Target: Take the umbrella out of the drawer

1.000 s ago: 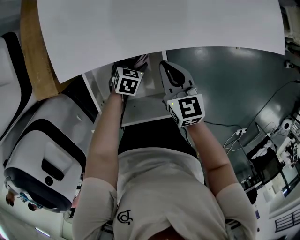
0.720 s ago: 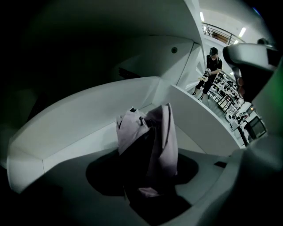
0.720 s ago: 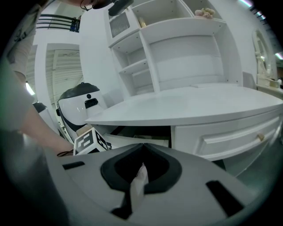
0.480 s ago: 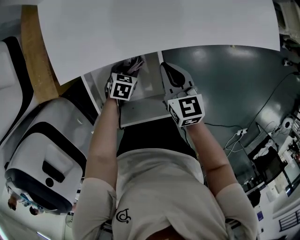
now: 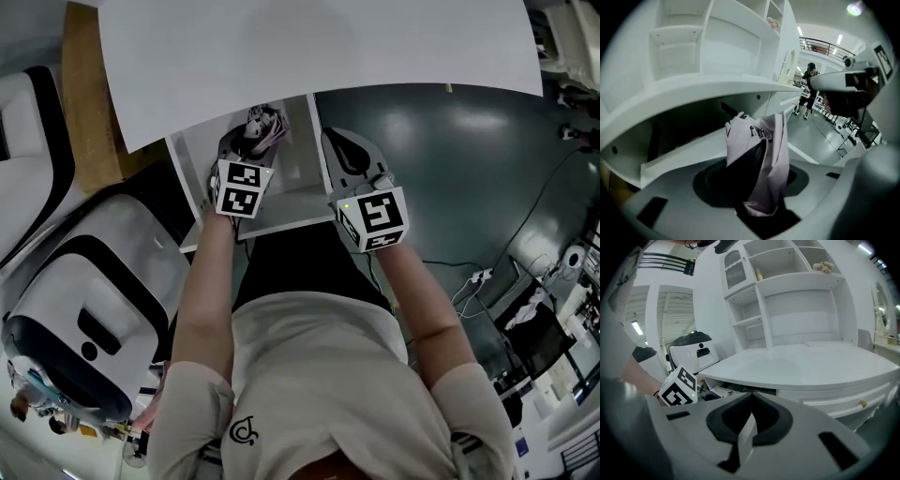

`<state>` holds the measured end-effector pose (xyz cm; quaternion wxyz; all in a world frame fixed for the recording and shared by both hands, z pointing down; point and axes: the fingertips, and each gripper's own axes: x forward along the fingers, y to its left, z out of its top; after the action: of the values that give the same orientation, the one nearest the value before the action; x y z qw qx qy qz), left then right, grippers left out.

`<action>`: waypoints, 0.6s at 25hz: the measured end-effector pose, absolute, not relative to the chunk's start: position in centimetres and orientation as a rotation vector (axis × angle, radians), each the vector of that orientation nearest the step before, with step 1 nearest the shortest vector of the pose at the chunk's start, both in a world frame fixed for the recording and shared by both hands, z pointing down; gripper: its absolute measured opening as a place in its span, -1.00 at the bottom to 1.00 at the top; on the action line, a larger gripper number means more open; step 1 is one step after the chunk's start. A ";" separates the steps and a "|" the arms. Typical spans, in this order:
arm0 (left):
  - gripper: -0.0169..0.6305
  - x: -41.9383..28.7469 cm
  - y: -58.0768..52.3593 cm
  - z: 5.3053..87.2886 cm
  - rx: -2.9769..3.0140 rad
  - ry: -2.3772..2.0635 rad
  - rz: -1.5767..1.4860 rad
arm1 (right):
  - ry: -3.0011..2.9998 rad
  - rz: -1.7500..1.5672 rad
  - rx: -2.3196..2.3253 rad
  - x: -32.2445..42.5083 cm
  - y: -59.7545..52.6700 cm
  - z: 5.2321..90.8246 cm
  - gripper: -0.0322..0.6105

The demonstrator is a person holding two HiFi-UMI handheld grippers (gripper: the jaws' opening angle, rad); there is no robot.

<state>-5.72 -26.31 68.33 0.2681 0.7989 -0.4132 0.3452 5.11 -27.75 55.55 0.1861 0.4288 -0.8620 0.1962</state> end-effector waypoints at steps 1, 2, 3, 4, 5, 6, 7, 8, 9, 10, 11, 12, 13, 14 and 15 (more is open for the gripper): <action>-0.23 -5.6 -26.2 67.2 2.176 -1.134 0.923 | -2.435 0.535 1.205 5.3 -27.5 55.0 -0.88; -0.23 -5.4 -26.1 66.1 2.196 -1.155 0.913 | -2.443 0.516 1.210 5.5 -27.3 54.3 -0.88; -0.23 -5.3 -26.0 65.0 2.216 -1.177 0.901 | -2.453 0.494 1.221 5.8 -27.2 53.5 -0.88; -0.23 -5.1 -26.0 63.8 2.233 -1.197 0.887 | -2.465 0.468 1.234 6.1 -27.1 52.6 -0.88; -0.23 -4.8 -25.9 62.6 2.251 -1.215 0.874 | -2.477 0.442 1.245 6.4 -27.1 51.7 -0.88; -0.23 -4.5 -25.9 61.3 2.271 -1.230 0.861 | -2.487 0.420 1.252 6.8 -27.0 50.8 -0.88; -0.23 -4.2 -25.8 60.1 2.294 -1.241 0.850 | -2.494 0.405 1.257 7.0 -26.9 50.1 -0.88; -0.23 -3.9 -25.8 58.8 2.314 -1.250 0.840 | -2.500 0.393 1.260 7.3 -26.8 49.5 -0.88; -0.23 -3.7 -25.7 57.7 2.333 -1.263 0.830 | -2.505 0.383 1.262 7.4 -26.6 48.9 -0.88; -0.23 -3.7 -25.7 56.5 2.349 -1.280 0.816 | -2.510 0.372 1.264 7.5 -26.5 48.3 -0.88; -0.23 -3.7 -25.7 55.4 2.364 -1.301 0.798 | -2.515 0.358 1.265 7.6 -26.3 47.8 -0.88; -0.23 -3.8 -25.7 54.3 2.377 -1.323 0.777 | -2.519 0.343 1.267 7.6 -26.1 47.3 -0.88; -0.23 -3.8 -25.6 53.3 2.388 -1.344 0.755 | -2.525 0.331 1.271 7.7 -25.9 46.7 -0.88; -0.23 -3.9 -25.5 52.2 2.399 -1.364 0.737 | -2.531 0.320 1.276 7.8 -25.6 46.0 -0.88; -0.23 -4.0 -25.3 51.0 2.411 -1.387 0.724 | -2.538 0.311 1.283 8.0 -25.3 45.4 -0.88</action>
<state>-3.95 -25.26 51.03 0.1335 0.8314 -0.4782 0.2495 7.97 -25.34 45.36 0.1397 0.4441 -0.8784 0.1077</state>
